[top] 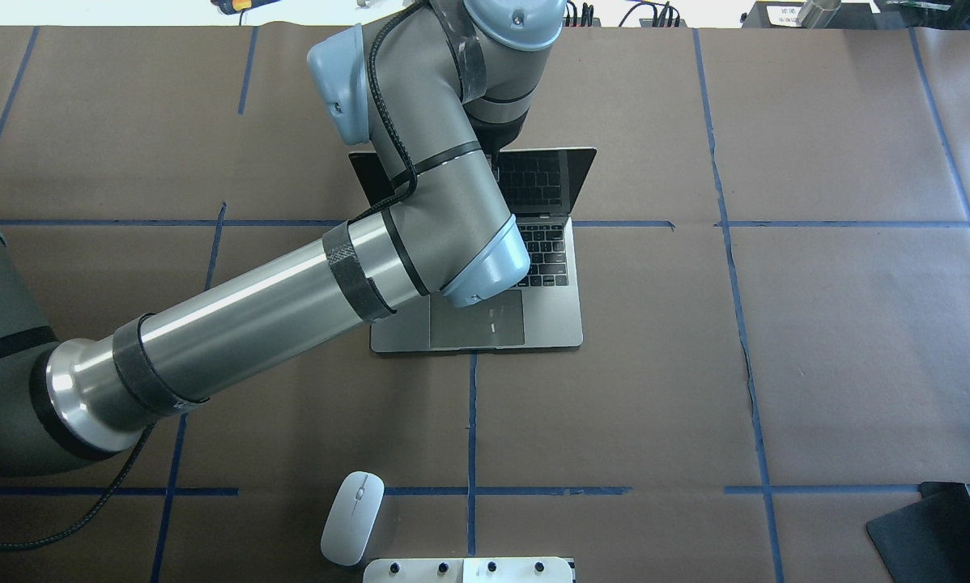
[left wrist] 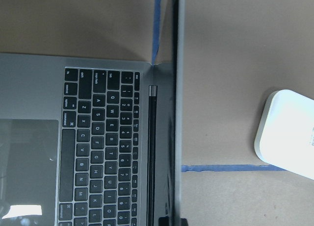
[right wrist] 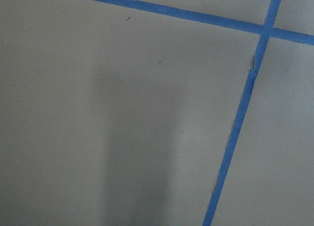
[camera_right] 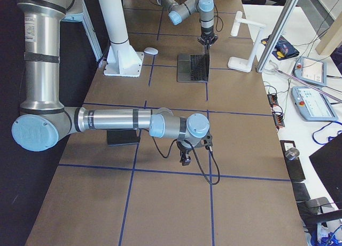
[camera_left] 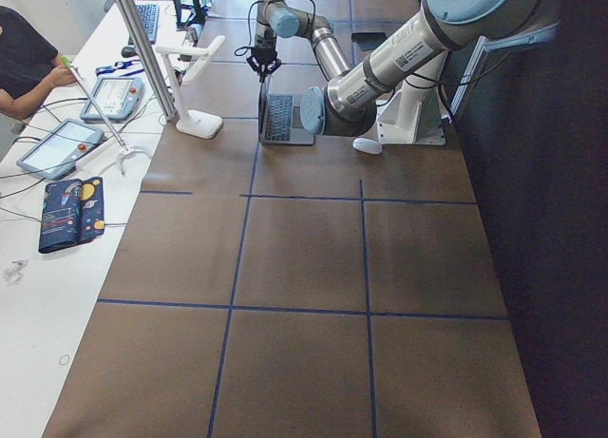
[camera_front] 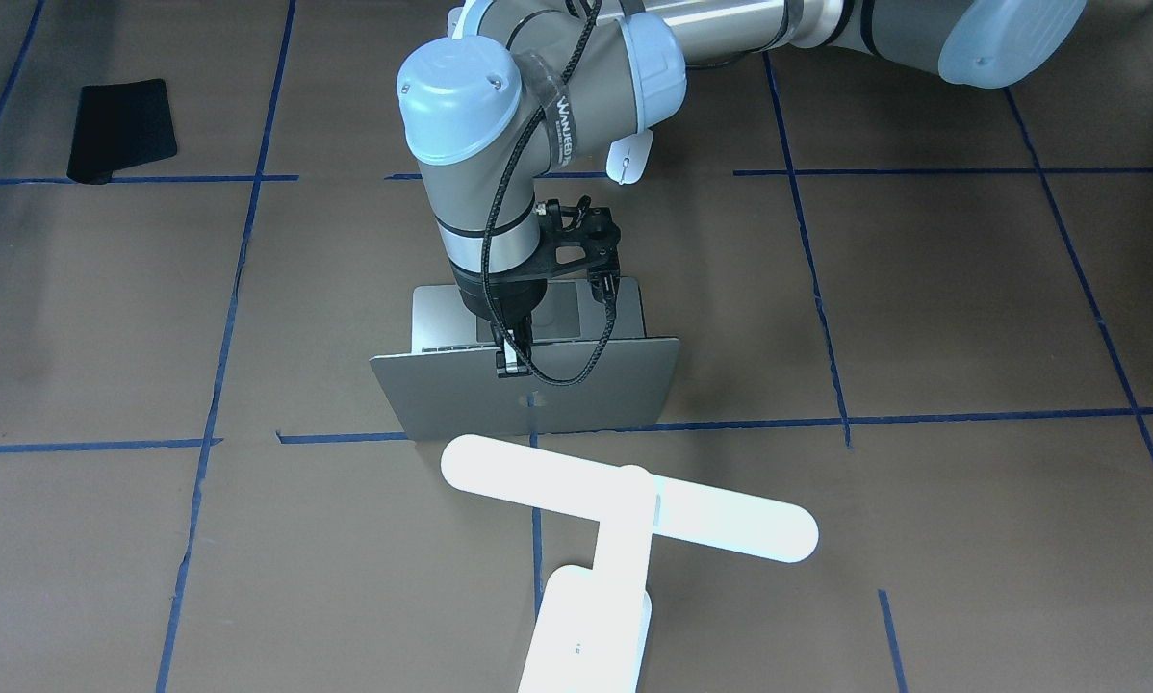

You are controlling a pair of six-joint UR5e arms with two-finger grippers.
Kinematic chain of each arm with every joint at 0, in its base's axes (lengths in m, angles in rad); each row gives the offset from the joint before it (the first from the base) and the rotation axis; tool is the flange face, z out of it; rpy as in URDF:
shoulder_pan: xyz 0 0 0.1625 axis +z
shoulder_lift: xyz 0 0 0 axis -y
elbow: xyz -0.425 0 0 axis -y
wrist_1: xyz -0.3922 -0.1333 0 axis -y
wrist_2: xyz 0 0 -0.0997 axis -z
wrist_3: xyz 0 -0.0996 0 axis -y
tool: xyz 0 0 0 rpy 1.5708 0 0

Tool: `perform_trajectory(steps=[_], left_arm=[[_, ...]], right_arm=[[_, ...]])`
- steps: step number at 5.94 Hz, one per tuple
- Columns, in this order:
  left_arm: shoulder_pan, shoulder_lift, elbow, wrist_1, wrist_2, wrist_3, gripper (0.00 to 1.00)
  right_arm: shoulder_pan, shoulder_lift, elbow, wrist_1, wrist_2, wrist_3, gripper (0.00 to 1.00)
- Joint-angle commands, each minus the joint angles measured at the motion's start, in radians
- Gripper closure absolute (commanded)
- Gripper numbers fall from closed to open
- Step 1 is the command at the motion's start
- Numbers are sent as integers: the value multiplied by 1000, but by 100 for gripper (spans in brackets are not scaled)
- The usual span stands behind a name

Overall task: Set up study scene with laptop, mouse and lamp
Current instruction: 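Set the laptop down open in front of the lamp, release left gripper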

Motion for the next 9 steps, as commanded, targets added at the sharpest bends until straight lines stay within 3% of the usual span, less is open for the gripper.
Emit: perform_trajectory(steps=[1, 2, 3, 4, 8, 9], left_arm=[[-12, -2, 2, 0, 5, 73, 98], [-11, -2, 0, -2, 2, 121, 73], [-11, 3, -1, -2, -2, 176, 18], [-12, 3, -4, 1, -2, 191, 0], [-28, 70, -219, 76, -64, 280, 0], [-26, 133, -335, 120, -93, 352, 0]], right_arm=[[0, 0, 0, 0, 0, 0, 0], [0, 0, 1, 0, 0, 0, 0], [0, 5, 1, 0, 0, 0, 0], [0, 9, 1, 0, 2, 0, 0], [-3, 23, 21, 0, 2, 5, 0], [-12, 11, 56, 11, 0, 35, 0]])
